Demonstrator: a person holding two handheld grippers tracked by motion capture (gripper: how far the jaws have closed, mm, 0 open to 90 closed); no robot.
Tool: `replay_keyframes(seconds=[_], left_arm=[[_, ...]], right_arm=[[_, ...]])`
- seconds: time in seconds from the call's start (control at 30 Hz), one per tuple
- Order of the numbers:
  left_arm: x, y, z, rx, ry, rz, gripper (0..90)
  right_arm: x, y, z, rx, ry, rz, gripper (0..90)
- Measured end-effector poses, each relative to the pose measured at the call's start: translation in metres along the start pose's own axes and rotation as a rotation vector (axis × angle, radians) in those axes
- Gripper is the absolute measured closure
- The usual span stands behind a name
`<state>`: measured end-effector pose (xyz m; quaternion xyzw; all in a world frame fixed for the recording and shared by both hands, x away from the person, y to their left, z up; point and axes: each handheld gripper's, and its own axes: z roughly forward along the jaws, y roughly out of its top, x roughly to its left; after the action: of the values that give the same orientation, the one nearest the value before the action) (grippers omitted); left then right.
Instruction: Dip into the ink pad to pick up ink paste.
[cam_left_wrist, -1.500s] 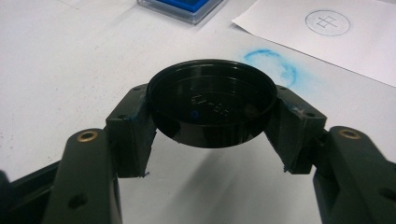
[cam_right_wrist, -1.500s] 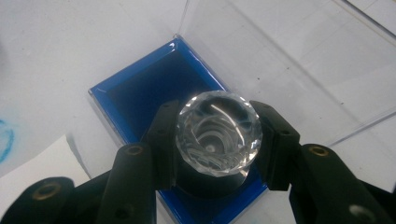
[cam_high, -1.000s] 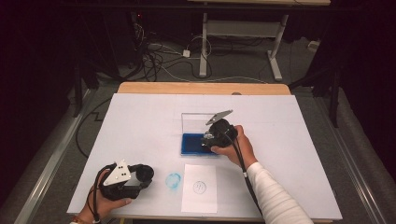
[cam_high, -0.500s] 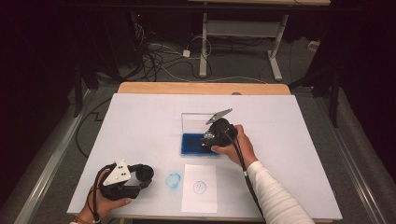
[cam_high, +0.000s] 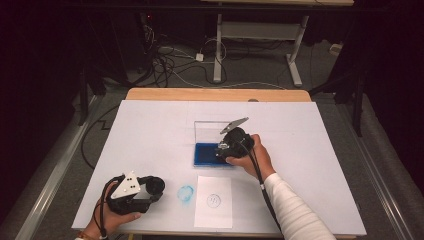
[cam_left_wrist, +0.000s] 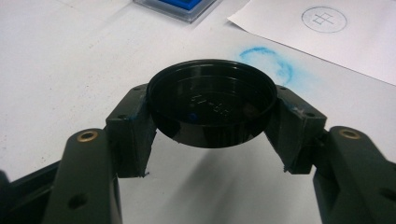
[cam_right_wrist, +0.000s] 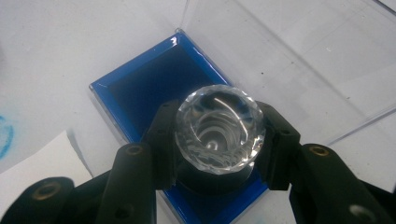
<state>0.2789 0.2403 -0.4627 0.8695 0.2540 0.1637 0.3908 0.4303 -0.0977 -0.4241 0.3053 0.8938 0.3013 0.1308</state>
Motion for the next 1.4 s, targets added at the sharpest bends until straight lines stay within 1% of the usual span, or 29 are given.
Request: replay_keyframes(seconds=[0.1, 0.13, 0.17, 0.23, 0.3, 0.37, 0.4, 0.53, 0.63, 0.67, 0.7, 0.73, 0.8, 0.87, 0.9, 0.93, 1.0, 1.03, 1.1, 1.13, 1.17, 1.27, 1.4], left_arm=[[0.0, 0.0, 0.0, -0.004, 0.001, -0.002, 36.7], [0.0, 0.0, 0.0, -0.005, 0.001, -0.004, 36.7], [0.001, 0.0, 0.0, -0.004, 0.002, -0.004, 36.7], [0.001, 0.0, 0.0, -0.004, 0.002, -0.004, 36.7], [0.001, 0.0, -0.001, -0.004, 0.008, -0.007, 36.7], [0.002, 0.0, 0.0, -0.006, 0.01, -0.011, 36.7], [0.002, 0.0, -0.001, -0.005, 0.01, -0.009, 36.7], [0.001, 0.001, 0.0, -0.007, 0.007, -0.008, 36.7], [0.0, 0.001, 0.0, -0.006, 0.009, -0.006, 36.7], [0.0, 0.001, 0.0, -0.006, 0.009, -0.007, 36.7], [0.0, 0.001, 0.0, -0.004, 0.009, -0.006, 36.7], [0.0, 0.001, 0.001, -0.001, 0.011, -0.005, 36.7], [0.0, 0.001, 0.002, 0.004, 0.011, -0.003, 36.7], [0.001, 0.001, 0.002, 0.005, 0.011, -0.004, 36.7], [0.001, 0.001, 0.002, 0.005, 0.012, -0.003, 36.7], [0.001, 0.001, 0.002, 0.005, 0.014, -0.003, 36.7], [0.0, 0.001, 0.002, 0.01, 0.022, 0.002, 36.7], [0.001, 0.001, 0.002, 0.009, 0.022, 0.002, 36.7], [0.001, 0.002, 0.001, 0.007, 0.023, 0.0, 36.7], [0.001, 0.002, 0.001, 0.003, 0.023, -0.001, 36.7], [0.001, 0.002, 0.001, -0.001, 0.021, -0.002, 36.7], [0.0, 0.002, 0.0, 0.0, 0.022, 0.005, 36.7], [0.0, 0.002, 0.001, 0.003, 0.019, 0.007, 36.7]], right_arm=[[-0.001, 0.0, -0.001, 0.006, 0.007, 0.017, 56.9], [-0.002, 0.001, -0.001, 0.01, 0.009, 0.005, 56.9], [-0.002, 0.003, -0.002, 0.02, 0.008, 0.007, 56.9], [0.0, 0.004, -0.004, 0.032, -0.002, -0.007, 56.9], [0.0, 0.006, -0.008, 0.001, -0.006, -0.009, 56.9], [0.0, 0.008, -0.016, -0.026, -0.016, 0.0, 56.9], [-0.001, 0.009, -0.02, -0.05, -0.005, -0.004, 56.9], [0.002, 0.013, -0.04, -0.111, 0.013, -0.001, 56.8], [0.004, 0.013, -0.051, -0.154, 0.021, -0.01, 56.9], [0.006, 0.012, -0.054, -0.161, 0.017, -0.006, 56.9], [0.006, 0.01, -0.056, -0.174, 0.015, -0.017, 56.9], [0.008, 0.009, -0.059, -0.179, 0.02, -0.014, 56.9], [0.011, 0.007, -0.064, -0.192, -0.002, -0.029, 56.9], [0.013, 0.003, -0.07, -0.214, 0.006, -0.037, 56.8], [0.014, 0.002, -0.073, -0.22, 0.007, -0.038, 56.9], [0.016, 0.0, -0.076, -0.227, 0.004, -0.05, 56.9], [0.018, -0.004, -0.081, -0.242, 0.014, -0.051, 56.9], [0.02, -0.005, -0.083, -0.247, 0.017, -0.061, 56.9], [0.023, -0.008, -0.086, -0.261, 0.022, -0.058, 56.9], [0.024, -0.009, -0.088, -0.263, 0.027, -0.058, 56.8], [0.025, -0.01, -0.089, -0.264, 0.026, -0.07, 56.9], [0.029, -0.014, -0.093, -0.267, 0.038, -0.081, 56.9], [0.034, -0.021, -0.097, -0.262, 0.039, -0.097, 56.9]])
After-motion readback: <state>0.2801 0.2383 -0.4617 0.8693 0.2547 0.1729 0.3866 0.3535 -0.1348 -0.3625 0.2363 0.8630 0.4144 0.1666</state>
